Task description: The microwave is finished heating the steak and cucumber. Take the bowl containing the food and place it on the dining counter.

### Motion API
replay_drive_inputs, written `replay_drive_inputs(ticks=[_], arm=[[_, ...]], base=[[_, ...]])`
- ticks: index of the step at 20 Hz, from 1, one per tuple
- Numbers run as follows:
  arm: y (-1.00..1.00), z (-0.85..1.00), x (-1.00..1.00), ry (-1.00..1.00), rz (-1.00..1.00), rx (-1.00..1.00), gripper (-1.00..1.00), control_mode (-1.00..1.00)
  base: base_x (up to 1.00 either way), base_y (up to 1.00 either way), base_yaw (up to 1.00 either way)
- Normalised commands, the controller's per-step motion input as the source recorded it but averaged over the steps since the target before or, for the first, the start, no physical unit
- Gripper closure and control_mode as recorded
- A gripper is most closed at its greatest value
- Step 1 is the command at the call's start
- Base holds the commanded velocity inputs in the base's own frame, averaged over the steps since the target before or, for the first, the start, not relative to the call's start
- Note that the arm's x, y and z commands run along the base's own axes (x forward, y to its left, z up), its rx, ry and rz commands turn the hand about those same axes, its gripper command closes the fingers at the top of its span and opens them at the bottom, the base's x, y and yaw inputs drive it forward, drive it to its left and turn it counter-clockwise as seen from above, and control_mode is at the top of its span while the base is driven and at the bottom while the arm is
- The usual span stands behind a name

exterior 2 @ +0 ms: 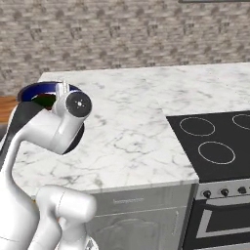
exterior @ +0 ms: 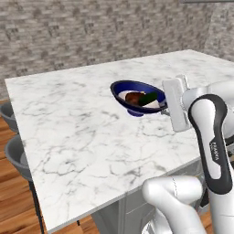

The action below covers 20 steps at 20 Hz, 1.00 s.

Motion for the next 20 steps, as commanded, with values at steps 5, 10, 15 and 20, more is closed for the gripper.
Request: replay_drive_inputs(ticks=[5,10,15,20], arm=[[-0.19,-0.13,0.88,0.01,0.42,-0.06,1.00,-1.00],[0.26,-0.35,1.00,0.10,0.26,-0.20,1.00,-1.00],[0.42,-0.44,0.92,0.12,0.18,-0.16,1.00,-1.00],[0.08,-0.12,0.10,0.03,0.10,0.01,1.00,-1.00]], base=[[0.00,0.00,0.00],[0.00,0.00,0.00],[0.00,0.00,0.00],[0.00,0.00,0.00]])
